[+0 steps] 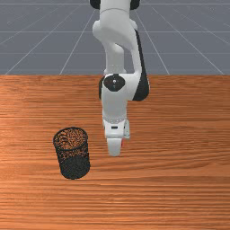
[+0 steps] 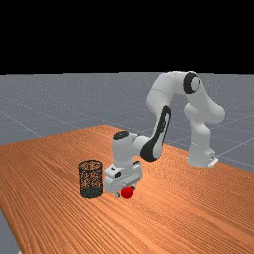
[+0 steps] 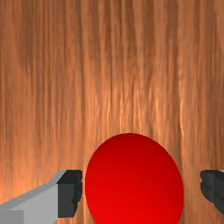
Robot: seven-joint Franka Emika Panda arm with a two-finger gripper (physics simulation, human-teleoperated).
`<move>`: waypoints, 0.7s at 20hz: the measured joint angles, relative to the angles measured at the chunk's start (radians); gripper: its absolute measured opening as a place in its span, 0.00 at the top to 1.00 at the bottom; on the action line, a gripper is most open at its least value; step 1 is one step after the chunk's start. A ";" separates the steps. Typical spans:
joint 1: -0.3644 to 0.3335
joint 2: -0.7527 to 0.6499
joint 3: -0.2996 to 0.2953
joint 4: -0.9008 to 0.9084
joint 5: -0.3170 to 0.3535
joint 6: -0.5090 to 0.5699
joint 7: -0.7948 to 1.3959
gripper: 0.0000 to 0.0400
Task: Put the ball into the container
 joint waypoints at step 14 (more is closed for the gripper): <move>0.017 -0.056 -0.004 -0.020 -0.005 -0.014 0.023 0.30</move>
